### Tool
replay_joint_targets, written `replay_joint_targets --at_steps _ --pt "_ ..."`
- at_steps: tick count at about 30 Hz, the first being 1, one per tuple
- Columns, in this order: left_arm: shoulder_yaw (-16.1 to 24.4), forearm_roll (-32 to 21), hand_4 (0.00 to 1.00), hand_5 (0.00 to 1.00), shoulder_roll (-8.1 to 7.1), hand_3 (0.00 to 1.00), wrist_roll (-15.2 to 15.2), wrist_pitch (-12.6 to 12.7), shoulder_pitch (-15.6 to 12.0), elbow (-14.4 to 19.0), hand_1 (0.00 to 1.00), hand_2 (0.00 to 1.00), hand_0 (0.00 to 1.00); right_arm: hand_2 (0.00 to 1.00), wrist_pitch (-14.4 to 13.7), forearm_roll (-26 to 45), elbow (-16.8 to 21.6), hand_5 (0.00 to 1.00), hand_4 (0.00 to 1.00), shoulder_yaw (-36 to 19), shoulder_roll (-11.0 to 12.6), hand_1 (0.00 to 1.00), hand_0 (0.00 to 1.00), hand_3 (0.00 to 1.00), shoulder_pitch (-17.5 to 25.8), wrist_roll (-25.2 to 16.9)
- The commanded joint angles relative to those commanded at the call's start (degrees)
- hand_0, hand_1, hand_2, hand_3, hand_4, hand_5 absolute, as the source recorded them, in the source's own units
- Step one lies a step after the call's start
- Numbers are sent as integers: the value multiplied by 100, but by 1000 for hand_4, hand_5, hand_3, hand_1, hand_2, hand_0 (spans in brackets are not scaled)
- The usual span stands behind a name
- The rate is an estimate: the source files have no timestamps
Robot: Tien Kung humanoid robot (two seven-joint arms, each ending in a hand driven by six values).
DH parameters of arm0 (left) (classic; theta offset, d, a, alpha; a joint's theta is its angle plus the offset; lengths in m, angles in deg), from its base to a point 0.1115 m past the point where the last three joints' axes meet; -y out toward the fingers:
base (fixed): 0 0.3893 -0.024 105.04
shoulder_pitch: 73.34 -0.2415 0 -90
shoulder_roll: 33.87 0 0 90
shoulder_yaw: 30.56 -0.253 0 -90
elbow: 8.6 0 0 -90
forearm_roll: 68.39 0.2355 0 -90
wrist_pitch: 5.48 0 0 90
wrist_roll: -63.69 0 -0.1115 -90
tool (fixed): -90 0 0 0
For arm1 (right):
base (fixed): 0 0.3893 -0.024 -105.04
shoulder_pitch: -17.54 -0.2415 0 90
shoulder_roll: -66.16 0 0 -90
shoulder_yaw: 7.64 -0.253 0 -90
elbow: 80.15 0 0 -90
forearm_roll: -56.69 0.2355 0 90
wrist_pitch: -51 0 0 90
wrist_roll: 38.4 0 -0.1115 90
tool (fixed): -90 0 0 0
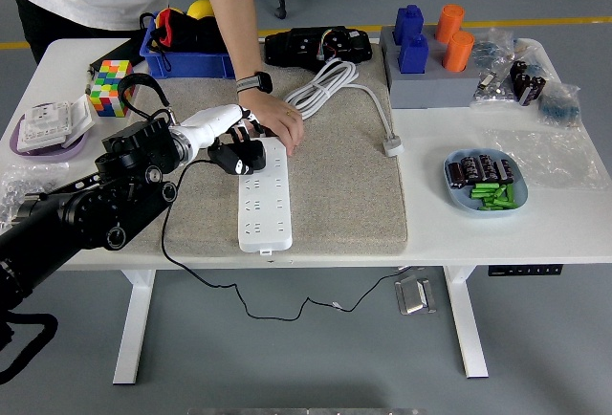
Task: Pull the plug out,throw it away,press the button
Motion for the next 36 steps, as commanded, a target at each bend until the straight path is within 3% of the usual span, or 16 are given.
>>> replay_joint_targets --at_steps 4,5,9,10,23,30,36 --pt "-31 -2 813 2 13 605 28 -7 30 -24 530 505 667 724 0 4 3 660 874 3 -5 729 767 713 -4 -1" --pt "-39 2 725 2 14 572 39 -16 33 -25 443 453 590 724 0 4 4 658 883 2 -6 729 767 713 -4 -1" --pt "-51 18 725 2 12 572 63 -21 27 -2 443 453 590 724 -1 0 1 658 883 -2 -5 729 767 713 -3 0" --pt "-51 21 673 2 10 556 72 -28 29 2 401 417 572 724 0 1 2 658 883 -1 -4 729 767 713 -4 0" --pt "160 195 678 2 -57 550 -60 21 -19 274 384 398 557 724 -2 -5 1 658 883 -18 -15 729 767 713 -3 0" --pt "462 351 684 2 -234 549 -78 44 -77 717 381 393 552 724 -3 1 6 658 883 4 -11 729 767 713 -4 -2" --pt "628 387 688 2 -349 548 -87 65 -102 648 379 388 551 724 -4 -3 -2 658 883 13 -2 729 767 713 6 -2"
